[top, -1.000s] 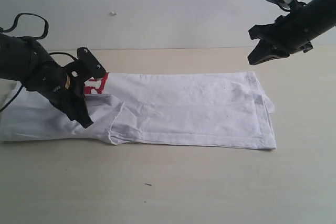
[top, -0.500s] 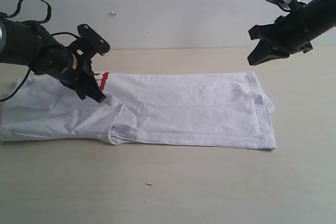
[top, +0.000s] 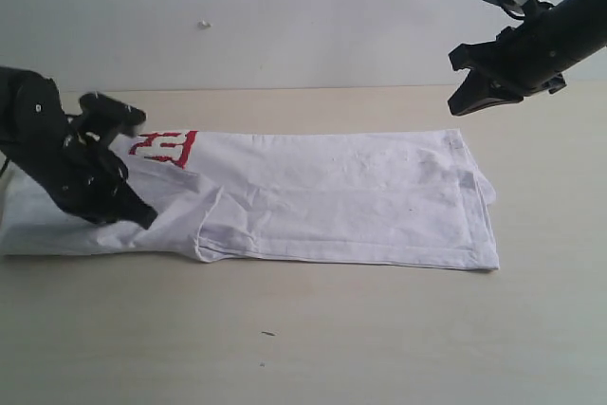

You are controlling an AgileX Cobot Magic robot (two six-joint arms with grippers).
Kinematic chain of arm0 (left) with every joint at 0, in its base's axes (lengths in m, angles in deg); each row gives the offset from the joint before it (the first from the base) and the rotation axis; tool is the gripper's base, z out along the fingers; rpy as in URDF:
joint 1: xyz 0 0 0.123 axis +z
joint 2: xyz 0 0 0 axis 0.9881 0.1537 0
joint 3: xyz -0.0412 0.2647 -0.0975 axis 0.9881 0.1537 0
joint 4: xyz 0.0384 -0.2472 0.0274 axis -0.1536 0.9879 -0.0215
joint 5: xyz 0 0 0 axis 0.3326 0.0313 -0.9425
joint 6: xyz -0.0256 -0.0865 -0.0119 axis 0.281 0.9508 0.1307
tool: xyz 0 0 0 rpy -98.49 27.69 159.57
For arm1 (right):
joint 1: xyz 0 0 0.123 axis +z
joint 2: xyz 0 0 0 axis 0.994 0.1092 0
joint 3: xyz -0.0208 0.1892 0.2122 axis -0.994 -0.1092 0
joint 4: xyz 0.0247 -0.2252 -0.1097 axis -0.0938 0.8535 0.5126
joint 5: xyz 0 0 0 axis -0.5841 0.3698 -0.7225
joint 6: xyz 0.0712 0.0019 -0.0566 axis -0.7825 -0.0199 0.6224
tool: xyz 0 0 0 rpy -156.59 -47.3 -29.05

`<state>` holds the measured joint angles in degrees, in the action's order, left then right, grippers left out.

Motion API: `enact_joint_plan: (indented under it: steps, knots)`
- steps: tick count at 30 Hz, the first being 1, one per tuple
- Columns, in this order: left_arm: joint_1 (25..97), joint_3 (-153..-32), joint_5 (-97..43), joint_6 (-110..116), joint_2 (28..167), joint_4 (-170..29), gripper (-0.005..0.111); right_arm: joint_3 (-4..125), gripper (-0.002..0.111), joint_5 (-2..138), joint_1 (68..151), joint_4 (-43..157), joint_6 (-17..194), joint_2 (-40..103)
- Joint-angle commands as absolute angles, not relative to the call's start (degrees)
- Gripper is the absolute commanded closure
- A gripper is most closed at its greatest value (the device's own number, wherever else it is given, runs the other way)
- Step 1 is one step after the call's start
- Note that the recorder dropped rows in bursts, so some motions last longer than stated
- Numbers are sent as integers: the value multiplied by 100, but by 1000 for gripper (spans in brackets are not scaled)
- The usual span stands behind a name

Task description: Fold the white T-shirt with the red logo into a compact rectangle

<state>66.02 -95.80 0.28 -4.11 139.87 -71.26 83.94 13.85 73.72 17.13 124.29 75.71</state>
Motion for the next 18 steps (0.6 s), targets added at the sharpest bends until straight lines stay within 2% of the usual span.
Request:
enact_joint_plan:
  steps: [1,7,12,16,18]
  knots:
    - [6579,-9201,231,-791,14046,-6687,107,8374,108,1178,7374,1707,12430,7556]
    - [6579,-8992,375,-775,14049,-6676,107,8374,108,959,7374,1699,12317,7556]
    - [6594,-8992,47,-660,13482,-6642,107,8374,108,935,7374,1699,12301,7533]
    - [7149,-9042,-502,698,12903,-6686,107,8374,108,950,7374,1699,12301,7534]
    - [7518,-9104,-445,989,12788,-6686,103,8374,108,950,7374,1699,12301,7534]
